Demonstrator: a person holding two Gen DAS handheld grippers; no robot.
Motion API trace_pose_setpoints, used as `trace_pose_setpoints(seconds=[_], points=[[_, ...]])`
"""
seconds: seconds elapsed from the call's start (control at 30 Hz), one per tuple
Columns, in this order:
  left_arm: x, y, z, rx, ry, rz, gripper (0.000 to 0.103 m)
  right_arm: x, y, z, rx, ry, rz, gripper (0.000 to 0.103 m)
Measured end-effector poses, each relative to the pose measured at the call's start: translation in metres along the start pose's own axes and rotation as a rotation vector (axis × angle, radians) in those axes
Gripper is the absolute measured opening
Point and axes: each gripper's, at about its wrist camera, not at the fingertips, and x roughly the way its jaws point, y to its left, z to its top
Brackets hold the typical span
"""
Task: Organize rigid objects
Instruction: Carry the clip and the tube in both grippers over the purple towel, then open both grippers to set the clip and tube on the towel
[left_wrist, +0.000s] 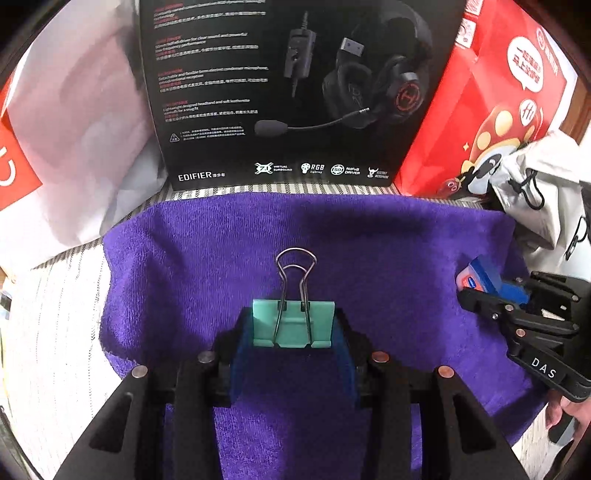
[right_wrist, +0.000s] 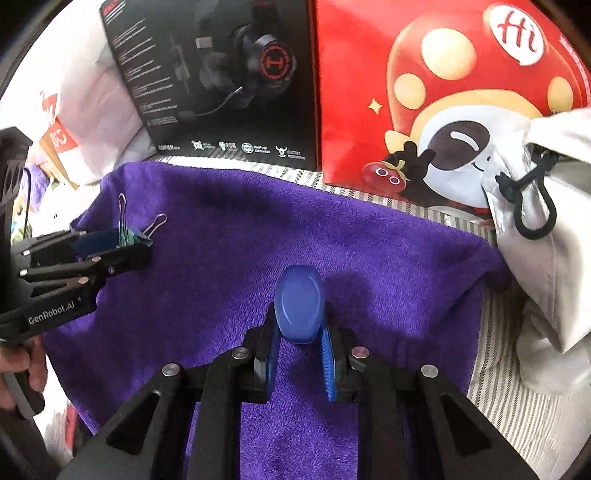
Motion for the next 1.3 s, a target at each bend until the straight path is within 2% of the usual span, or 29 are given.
trace_pose_setpoints(seconds=[0.23,0.33,0.37,0.4,0.57,0.6,0.67,0.77,0.83,0.9,0.93,0.97,1.1,1.3], points=[[-0.004,-0.009,-0.009,0.021,0.003,0.026,0.04,-0.002,-0.002,-0.004,-0.033,0.005,0.012,0.022],[-0.007,-0.012,-0.014,0.02,0.006,0.012,0.051,-0.004,-0.005,-0.005,-0.024,0.007,0.042,0.027],[-0.008,-0.013,-0.016,0.019,0.006,0.005,0.059,-0.005,-0.006,-0.006,-0.019,0.01,0.05,0.031],[-0.009,-0.014,-0.018,0.016,0.006,0.003,0.062,-0.006,-0.006,-0.007,-0.013,0.013,0.051,0.033],[-0.031,-0.015,-0.032,-0.013,-0.027,-0.002,0.065,-0.024,-0.003,-0.018,0.029,0.003,0.026,0.041],[-0.038,-0.018,-0.033,-0.015,-0.03,-0.004,0.072,-0.033,-0.005,-0.023,0.036,-0.006,0.029,0.044],[-0.051,-0.021,-0.038,-0.013,-0.042,0.006,0.08,-0.048,-0.003,-0.031,0.052,-0.027,0.032,0.065],[-0.071,-0.022,-0.047,-0.008,-0.054,0.03,0.088,-0.073,-0.001,-0.044,0.072,-0.052,0.023,0.073],[-0.079,-0.007,-0.046,-0.018,-0.057,0.025,0.095,-0.083,0.001,-0.05,0.089,-0.06,0.023,0.077],[-0.087,0.005,-0.048,-0.036,-0.057,0.007,0.103,-0.099,0.0,-0.062,0.11,-0.064,0.017,0.089],[-0.087,0.011,-0.051,-0.047,-0.052,0.001,0.103,-0.096,0.005,-0.06,0.114,-0.066,0.007,0.1],[-0.091,0.013,-0.056,-0.073,-0.047,-0.005,0.103,-0.098,0.008,-0.063,0.118,-0.073,-0.015,0.103],[-0.1,0.025,-0.077,-0.142,-0.051,-0.017,0.103,-0.114,0.01,-0.084,0.151,-0.082,-0.044,0.103],[-0.103,0.031,-0.116,-0.123,-0.019,0.038,0.103,-0.116,0.02,-0.108,0.151,-0.055,-0.049,0.103]])
